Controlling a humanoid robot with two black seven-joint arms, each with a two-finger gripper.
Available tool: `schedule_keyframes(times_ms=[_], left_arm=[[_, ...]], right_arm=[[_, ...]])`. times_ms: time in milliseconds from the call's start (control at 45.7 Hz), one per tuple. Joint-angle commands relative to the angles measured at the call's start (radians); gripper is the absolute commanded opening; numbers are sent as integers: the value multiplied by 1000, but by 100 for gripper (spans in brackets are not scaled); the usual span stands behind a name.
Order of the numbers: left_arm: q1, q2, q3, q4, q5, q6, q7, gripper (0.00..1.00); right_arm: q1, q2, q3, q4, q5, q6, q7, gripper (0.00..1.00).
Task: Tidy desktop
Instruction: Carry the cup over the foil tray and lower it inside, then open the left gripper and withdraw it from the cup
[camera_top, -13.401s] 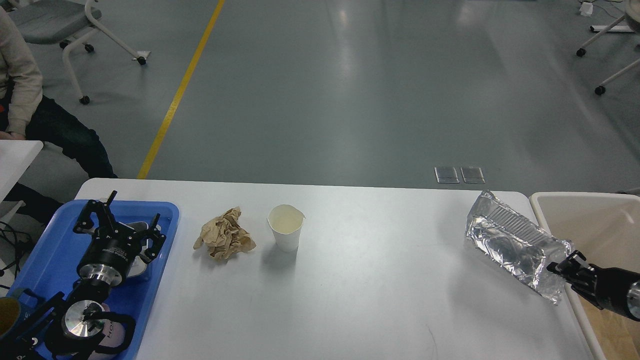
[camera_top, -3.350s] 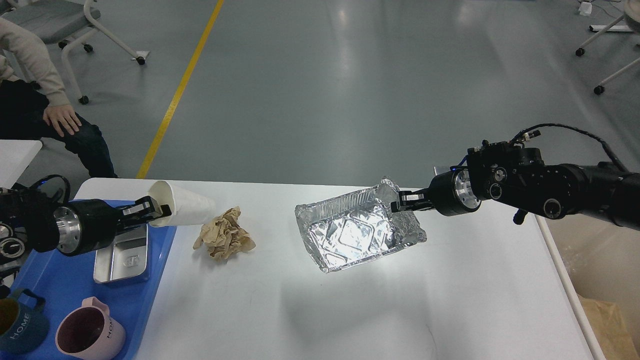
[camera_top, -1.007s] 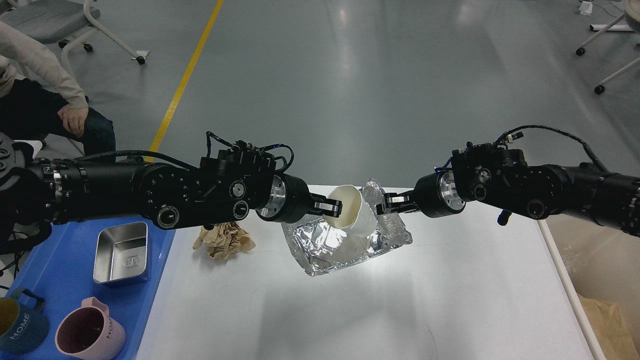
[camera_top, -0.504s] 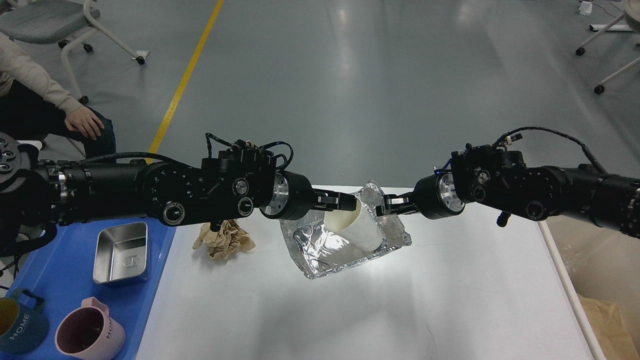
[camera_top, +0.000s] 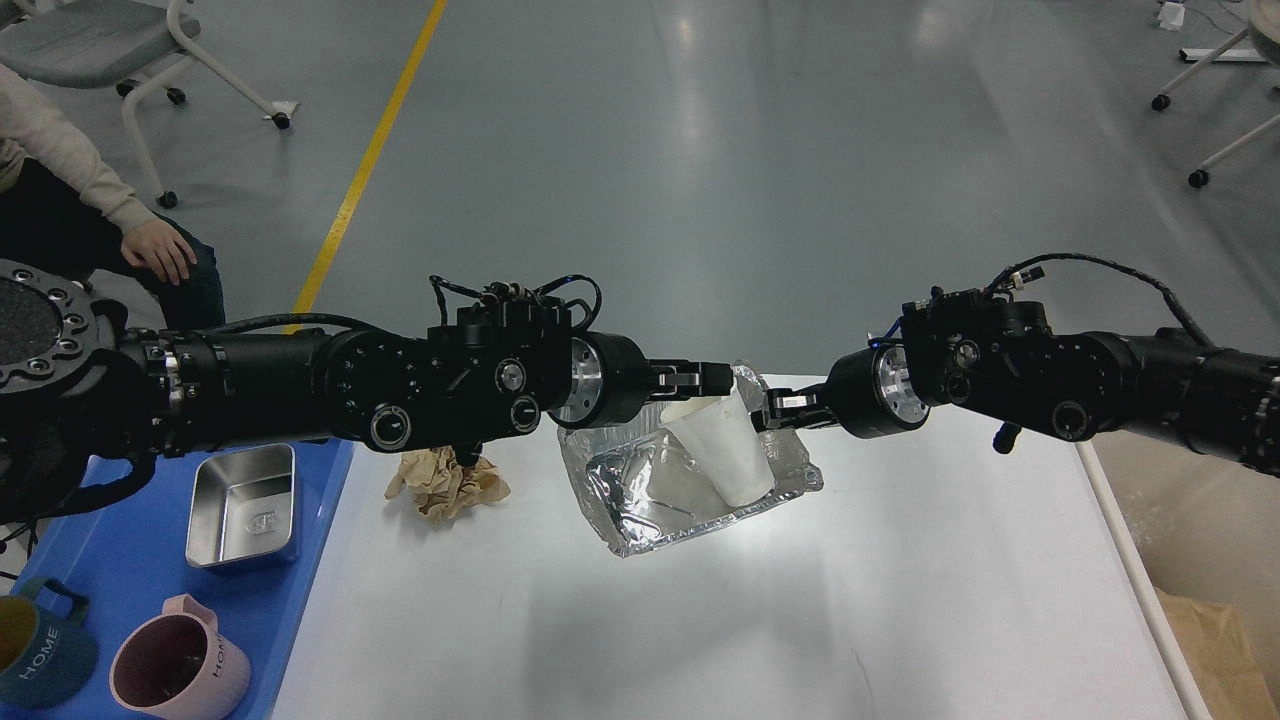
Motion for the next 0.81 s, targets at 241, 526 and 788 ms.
schedule_keyframes(times_ms=[241, 526, 788], left_arm=[[-9, 22, -5, 32, -89, 35, 6, 67], [-5, 209, 6, 0, -92, -8, 5, 70], [21, 467, 8, -77, -88, -54, -2, 78]], right_arm=[[-1, 0, 0, 0, 0, 0, 0, 0], [-3, -8, 0, 0, 0, 0, 0, 0], [-3, -6, -2, 0, 0, 0, 2, 0]])
